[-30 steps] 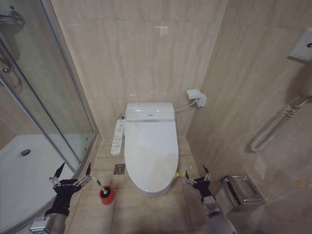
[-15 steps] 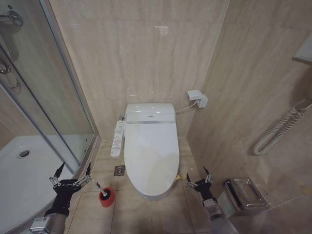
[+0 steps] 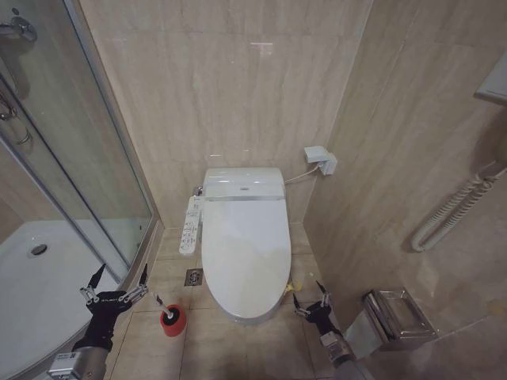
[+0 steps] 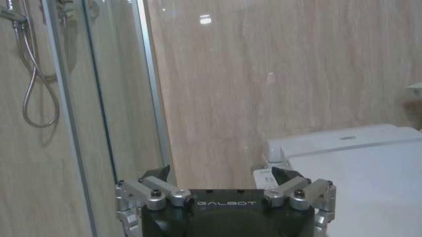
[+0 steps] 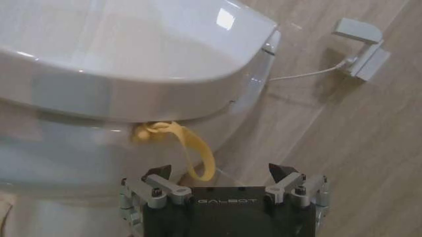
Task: Open the toilet lid, clean the toilet bowl with a toilet brush, close the toilet lid, and flush.
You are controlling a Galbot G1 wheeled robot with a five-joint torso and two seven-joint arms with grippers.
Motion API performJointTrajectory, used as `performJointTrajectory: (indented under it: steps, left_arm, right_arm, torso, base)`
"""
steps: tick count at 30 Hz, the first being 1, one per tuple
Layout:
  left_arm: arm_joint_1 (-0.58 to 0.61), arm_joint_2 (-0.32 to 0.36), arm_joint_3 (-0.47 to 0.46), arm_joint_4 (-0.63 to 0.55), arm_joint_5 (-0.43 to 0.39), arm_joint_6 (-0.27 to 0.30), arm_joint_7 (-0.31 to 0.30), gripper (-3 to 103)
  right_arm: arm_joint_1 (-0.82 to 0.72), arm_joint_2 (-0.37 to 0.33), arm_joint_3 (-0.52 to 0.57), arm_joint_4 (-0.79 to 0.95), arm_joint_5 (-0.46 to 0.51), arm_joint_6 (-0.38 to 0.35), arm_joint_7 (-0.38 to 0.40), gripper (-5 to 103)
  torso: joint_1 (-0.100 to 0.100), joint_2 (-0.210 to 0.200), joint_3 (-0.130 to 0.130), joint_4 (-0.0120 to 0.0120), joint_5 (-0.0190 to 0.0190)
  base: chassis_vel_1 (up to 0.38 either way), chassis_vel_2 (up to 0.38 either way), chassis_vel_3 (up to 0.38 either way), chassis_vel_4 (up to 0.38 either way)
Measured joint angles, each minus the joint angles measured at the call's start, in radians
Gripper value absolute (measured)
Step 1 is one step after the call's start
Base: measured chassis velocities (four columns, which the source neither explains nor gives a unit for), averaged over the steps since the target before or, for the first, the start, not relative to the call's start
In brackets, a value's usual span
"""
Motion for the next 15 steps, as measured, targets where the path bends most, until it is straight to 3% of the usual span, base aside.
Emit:
performJointTrajectory:
  steps: [15]
  left_arm:
    - [0.0, 0.0, 0.0, 0.0, 0.0, 0.0, 0.0, 100]
  right_arm:
    - [0.059, 0.025, -0.014, -0.061, -0.011, 0.003, 0.012, 97]
  torso:
    - [0.0, 0.0, 0.0, 0.0, 0.0]
  base:
    - [0.0, 0.0, 0.0, 0.0]
